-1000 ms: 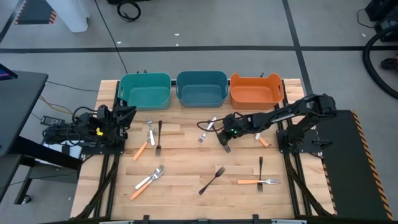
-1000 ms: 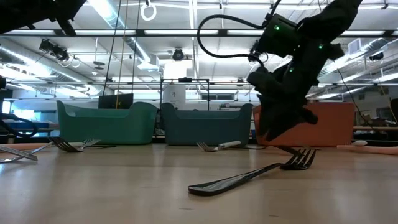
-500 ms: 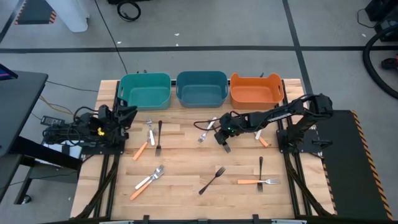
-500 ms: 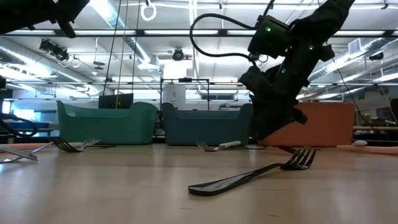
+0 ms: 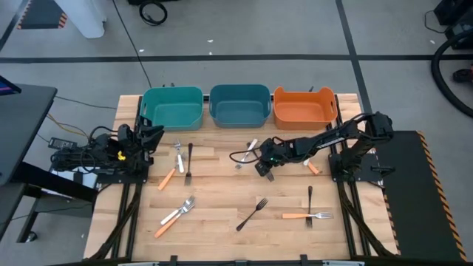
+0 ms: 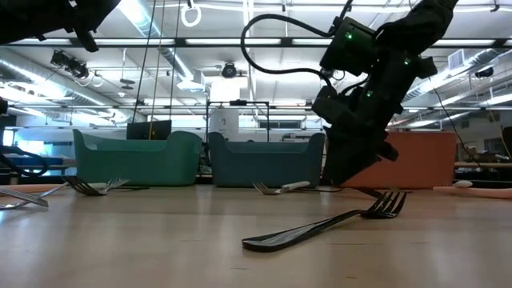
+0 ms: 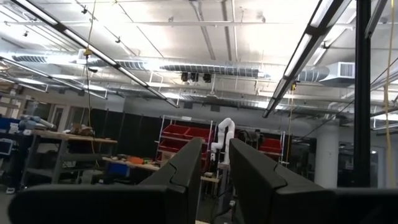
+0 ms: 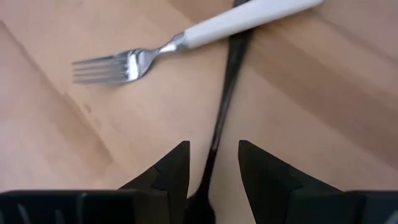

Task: Sort silverware by color (type)
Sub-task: Put the black fork into the blue bin

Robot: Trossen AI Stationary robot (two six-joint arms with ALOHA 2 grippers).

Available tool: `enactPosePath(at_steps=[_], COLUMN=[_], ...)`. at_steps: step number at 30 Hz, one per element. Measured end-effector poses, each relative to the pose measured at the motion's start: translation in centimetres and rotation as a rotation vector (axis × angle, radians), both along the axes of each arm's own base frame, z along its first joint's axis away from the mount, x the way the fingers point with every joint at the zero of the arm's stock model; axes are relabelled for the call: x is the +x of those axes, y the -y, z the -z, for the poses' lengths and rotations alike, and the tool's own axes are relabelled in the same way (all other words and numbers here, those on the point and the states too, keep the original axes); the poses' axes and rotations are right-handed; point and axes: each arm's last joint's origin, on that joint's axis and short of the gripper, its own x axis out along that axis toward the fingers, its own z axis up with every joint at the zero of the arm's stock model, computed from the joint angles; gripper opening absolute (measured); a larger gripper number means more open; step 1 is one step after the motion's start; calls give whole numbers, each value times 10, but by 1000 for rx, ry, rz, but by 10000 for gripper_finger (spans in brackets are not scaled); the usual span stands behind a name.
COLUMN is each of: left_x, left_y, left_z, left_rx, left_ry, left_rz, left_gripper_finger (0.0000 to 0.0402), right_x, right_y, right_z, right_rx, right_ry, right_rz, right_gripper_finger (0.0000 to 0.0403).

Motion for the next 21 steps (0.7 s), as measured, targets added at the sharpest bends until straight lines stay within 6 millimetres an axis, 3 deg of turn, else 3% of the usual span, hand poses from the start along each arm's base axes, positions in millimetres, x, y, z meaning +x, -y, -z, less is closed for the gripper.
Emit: enactPosePath(at_steps=[14, 21], left_x=[0, 0], left_y=[0, 0], left_z=[0, 0], left_rx=[0, -1], left_ry=[0, 0], left_rz=[0, -2], left_gripper_finger=[91, 91], right_x=[5, 19], right_y=[-9, -8], right_z=[15, 18], right_rx=[-48, -136], right_ry=[-55, -252], right_rz=[-20, -11], right_gripper_finger=[145, 145])
